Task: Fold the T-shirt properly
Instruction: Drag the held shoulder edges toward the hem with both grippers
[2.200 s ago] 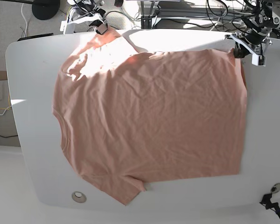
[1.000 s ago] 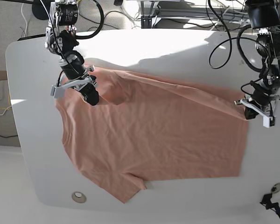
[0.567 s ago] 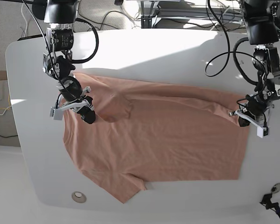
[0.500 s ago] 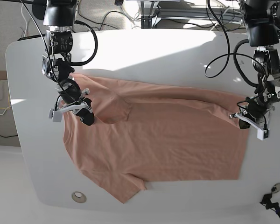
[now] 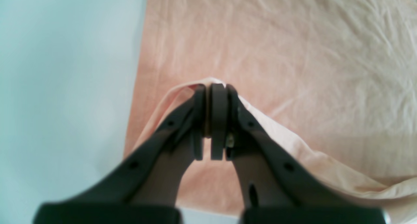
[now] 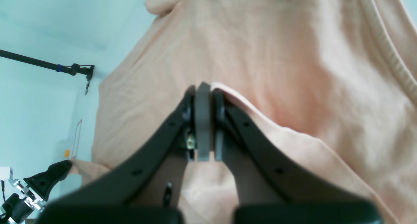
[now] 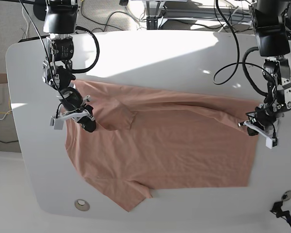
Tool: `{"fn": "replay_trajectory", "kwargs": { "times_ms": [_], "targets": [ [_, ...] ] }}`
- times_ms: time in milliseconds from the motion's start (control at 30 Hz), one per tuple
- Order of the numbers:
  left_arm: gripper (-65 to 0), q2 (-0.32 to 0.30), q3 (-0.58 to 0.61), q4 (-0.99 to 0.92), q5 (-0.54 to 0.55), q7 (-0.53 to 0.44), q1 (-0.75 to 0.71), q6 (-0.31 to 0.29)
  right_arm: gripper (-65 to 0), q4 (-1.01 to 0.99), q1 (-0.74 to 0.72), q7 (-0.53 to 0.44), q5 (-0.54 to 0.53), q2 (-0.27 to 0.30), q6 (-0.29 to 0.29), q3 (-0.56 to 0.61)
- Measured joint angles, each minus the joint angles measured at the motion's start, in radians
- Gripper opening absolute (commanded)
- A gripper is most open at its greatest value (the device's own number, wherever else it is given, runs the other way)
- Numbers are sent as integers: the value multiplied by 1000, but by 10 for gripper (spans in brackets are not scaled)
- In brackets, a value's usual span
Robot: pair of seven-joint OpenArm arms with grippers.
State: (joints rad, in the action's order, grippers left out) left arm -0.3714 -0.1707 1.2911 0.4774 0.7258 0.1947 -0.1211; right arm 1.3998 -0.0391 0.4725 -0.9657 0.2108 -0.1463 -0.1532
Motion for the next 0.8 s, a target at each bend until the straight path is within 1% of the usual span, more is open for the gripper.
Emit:
{"fn": "replay_trajectory", "kwargs": {
  "times_ms": [67,100,133,167,233,267,300,333,367,433,500,533,600,633,700,767,800],
  "targets": [
    [-650,0,0,-1,-46,2,8,0,-650,-13,-10,-1,0,0,-1,0],
    [-615,0,-1,-2,-59,2,16,0,-650,-23,-13,0,0,0,0,0],
    [-528,0,-2,-3,-76,5,26,0,-602,-29,-16,-1,-1,0,3,0],
    [-462,0,-3,-3,-103,1,36,0,-528,-30,-19,-1,1,0,11,0],
    [-345,-1,-5,0,-147,-31,42,0,-358,-33,-26,-1,5,0,14,0],
    [-306,1,-5,-1,-166,-41,47,1,-283,-33,-30,-2,23,0,14,0],
    [-295,1,-5,-3,-187,-48,53,0,-226,-33,-31,-1,27,3,15,0],
    [-294,0,-6,-3,-206,-65,62,1,-201,-30,-32,-1,27,3,14,0],
    [-294,-1,-6,0,-232,-71,75,1,-202,-24,-31,3,29,6,14,1],
    [-294,-1,-8,12,-283,-76,97,1,-220,12,-32,55,27,43,10,6],
    [-294,-1,-8,59,-326,-93,85,0,-233,55,-35,77,39,71,19,-8],
    [-294,-1,-7,91,-332,-110,68,0,-239,79,-26,84,42,83,21,-13],
    [-294,-4,-6,161,-357,-124,17,-5,-243,143,8,121,34,133,7,0],
    [-294,-5,-8,196,-367,-129,-12,-3,-243,171,31,122,26,153,-2,1],
    [-294,-3,-9,261,-372,-138,-67,0,-243,212,85,114,35,192,14,-4],
    [-294,-3,-6,315,-364,-163,-117,-9,-243,256,140,124,119,235,12,-4],
    [-298,-3,-6,335,-366,-177,-142,-6,-243,284,161,123,178,243,12,-6]
  ]
}}
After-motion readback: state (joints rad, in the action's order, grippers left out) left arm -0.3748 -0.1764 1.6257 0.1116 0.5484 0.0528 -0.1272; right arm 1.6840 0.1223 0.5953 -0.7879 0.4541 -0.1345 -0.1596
